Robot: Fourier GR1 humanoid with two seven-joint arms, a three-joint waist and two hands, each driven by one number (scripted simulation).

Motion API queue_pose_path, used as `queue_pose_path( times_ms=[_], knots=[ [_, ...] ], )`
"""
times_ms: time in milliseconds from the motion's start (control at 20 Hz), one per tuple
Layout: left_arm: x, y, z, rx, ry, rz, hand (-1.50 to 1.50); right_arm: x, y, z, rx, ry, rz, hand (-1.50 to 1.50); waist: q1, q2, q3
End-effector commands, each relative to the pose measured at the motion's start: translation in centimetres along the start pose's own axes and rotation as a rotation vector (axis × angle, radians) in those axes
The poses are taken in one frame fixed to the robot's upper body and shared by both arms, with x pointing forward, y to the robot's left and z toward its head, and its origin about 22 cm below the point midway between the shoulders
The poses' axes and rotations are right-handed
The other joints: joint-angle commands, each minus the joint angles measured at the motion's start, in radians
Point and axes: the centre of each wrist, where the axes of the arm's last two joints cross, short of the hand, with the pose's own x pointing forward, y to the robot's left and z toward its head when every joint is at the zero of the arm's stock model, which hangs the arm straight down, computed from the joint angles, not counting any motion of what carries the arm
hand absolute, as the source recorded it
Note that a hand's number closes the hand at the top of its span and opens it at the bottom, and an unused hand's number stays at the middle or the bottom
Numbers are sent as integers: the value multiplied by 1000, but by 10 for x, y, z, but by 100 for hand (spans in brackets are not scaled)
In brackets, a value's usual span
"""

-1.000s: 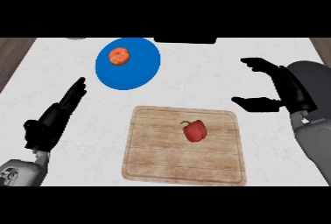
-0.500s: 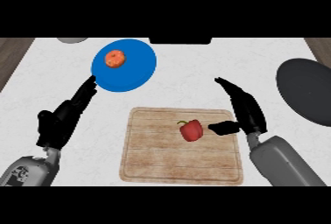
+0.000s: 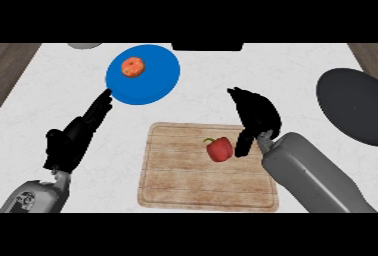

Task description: Pick the bell pepper from the cutting board and place it in the pan

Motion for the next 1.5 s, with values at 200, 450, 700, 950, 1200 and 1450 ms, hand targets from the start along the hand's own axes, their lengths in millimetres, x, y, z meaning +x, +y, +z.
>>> queue_pose_path(
  times_ms=[200,450,700,950,1200,1450],
  knots=[
    [10,4,-8,2,6,-8,0,84,-14,-3,338,113,219,-150,0,3,1],
    [1,-8,-6,0,0,7,0,111,-12,-13,388,168,231,-150,1,6,2],
    [7,-3,4,-2,-2,3,0,108,15,-3,345,209,279,-150,-7,-1,3],
    [9,-1,-1,14,7,21,0,97,13,-4,337,246,318,-150,-18,-1,3],
    [-4,10,11,26,-4,-4,0,83,22,-5,362,259,323,-150,-13,-1,3],
    [0,1,12,-7,1,18,0,93,49,-1,336,258,310,-150,-10,1,3]
  ],
)
